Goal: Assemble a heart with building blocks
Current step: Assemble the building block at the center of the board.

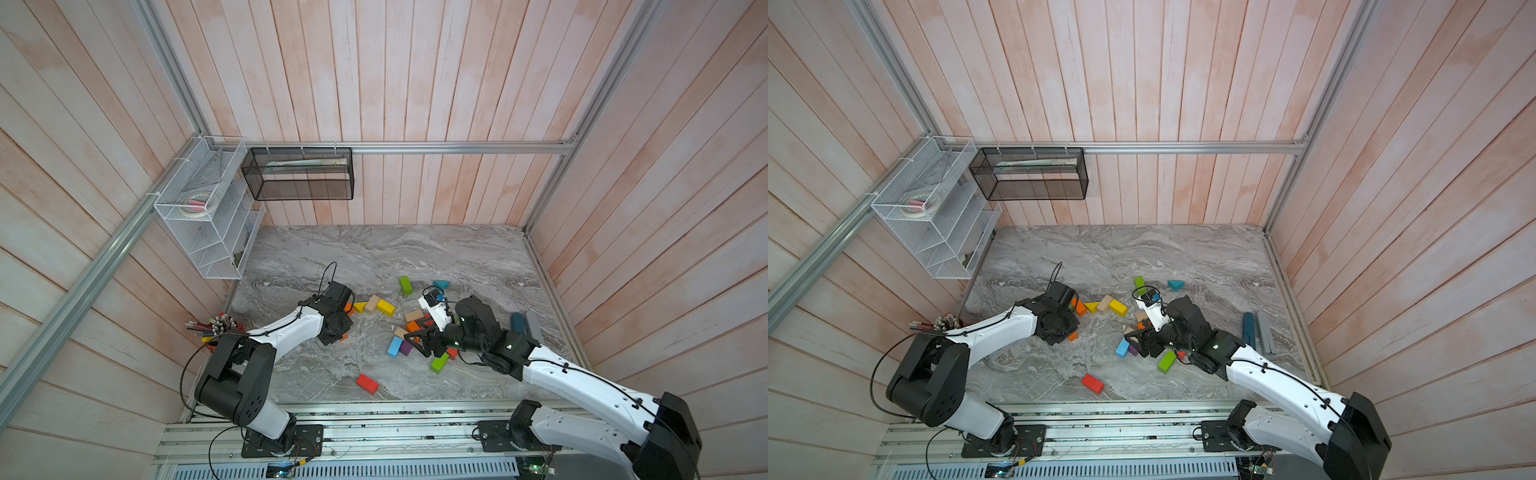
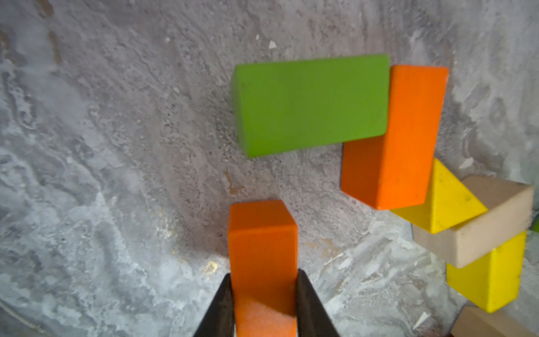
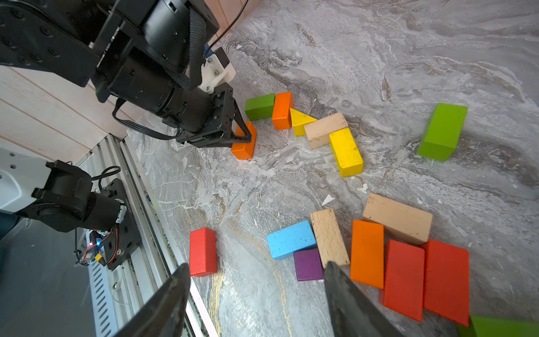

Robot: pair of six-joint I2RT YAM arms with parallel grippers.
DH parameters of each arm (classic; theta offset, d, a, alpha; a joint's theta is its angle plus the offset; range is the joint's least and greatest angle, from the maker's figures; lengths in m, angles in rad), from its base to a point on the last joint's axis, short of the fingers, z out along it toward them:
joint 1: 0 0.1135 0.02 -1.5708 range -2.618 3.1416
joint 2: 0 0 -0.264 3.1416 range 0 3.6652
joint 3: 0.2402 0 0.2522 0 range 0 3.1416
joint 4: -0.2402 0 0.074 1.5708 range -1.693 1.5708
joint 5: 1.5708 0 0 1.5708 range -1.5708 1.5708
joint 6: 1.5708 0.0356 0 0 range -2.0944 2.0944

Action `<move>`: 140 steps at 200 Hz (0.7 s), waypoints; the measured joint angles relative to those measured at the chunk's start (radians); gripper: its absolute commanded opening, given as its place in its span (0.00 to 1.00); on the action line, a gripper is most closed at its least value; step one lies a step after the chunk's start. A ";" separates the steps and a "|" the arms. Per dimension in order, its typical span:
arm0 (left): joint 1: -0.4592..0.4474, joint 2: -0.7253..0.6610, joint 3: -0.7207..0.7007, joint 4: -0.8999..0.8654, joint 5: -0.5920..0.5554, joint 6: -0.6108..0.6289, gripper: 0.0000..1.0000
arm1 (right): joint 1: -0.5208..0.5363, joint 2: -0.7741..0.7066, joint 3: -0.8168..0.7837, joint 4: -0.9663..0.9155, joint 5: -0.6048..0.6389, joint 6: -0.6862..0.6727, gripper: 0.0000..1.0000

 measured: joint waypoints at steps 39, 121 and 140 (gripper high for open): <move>0.009 0.014 0.012 0.006 -0.006 0.004 0.09 | 0.003 0.000 0.000 0.000 0.005 0.000 0.72; 0.016 0.035 0.030 0.014 -0.020 0.011 0.09 | 0.006 0.000 0.000 0.000 0.009 0.000 0.72; 0.020 0.037 0.032 0.018 -0.021 0.011 0.09 | 0.006 0.000 0.000 0.000 0.012 0.000 0.72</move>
